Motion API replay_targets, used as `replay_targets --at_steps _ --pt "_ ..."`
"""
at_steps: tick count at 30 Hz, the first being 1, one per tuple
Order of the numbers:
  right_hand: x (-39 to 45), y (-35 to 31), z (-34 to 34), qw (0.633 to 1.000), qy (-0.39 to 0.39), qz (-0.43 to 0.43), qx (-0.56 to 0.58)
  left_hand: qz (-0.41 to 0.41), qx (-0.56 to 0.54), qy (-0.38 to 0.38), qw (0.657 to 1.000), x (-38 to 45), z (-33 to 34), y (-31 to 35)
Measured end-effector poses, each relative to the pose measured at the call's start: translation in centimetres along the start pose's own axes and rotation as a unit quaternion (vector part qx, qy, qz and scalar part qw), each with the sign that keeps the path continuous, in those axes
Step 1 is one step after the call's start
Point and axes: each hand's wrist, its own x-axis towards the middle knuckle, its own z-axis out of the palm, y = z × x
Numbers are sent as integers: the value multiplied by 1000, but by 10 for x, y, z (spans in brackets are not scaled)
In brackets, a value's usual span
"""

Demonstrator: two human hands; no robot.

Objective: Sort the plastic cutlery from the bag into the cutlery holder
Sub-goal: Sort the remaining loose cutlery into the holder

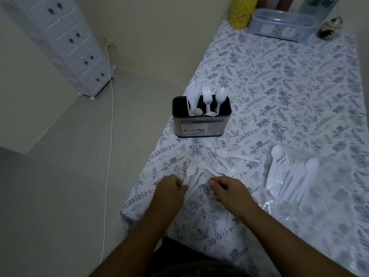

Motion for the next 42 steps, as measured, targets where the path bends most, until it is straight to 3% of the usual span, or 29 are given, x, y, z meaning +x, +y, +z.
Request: replay_targets --at_steps 3,6,12,17,21,25,28,30,34,39,42 --pt "-5 -6 0 986 -38 62 151 60 -47 -76 994 -17 11 36" --pt "-9 -3 -9 969 27 110 221 94 -22 -90 991 -16 30 57" --pt "-25 22 -39 960 77 123 240 -64 -20 -15 998 32 59 67" --pt "-32 41 -47 956 67 133 251 -87 -2 -26 996 47 69 71" --pt "-32 43 -51 944 57 121 301 -17 -38 -57 998 27 57 75" --pt "-29 37 -44 949 1 111 295 105 -16 -153 982 -13 48 72" --pt "-30 28 -29 906 -83 119 398 186 18 -208 960 -25 49 68" --pt "-31 24 -20 899 -84 129 409 234 59 -210 947 -25 48 64" --pt "-31 22 -13 904 -67 160 390 264 102 -161 945 -17 38 43" --pt "-30 29 -6 943 -17 159 292 103 66 44 991 9 25 5" --pt "-30 34 -4 945 -11 151 289 65 61 38 995 24 28 -11"
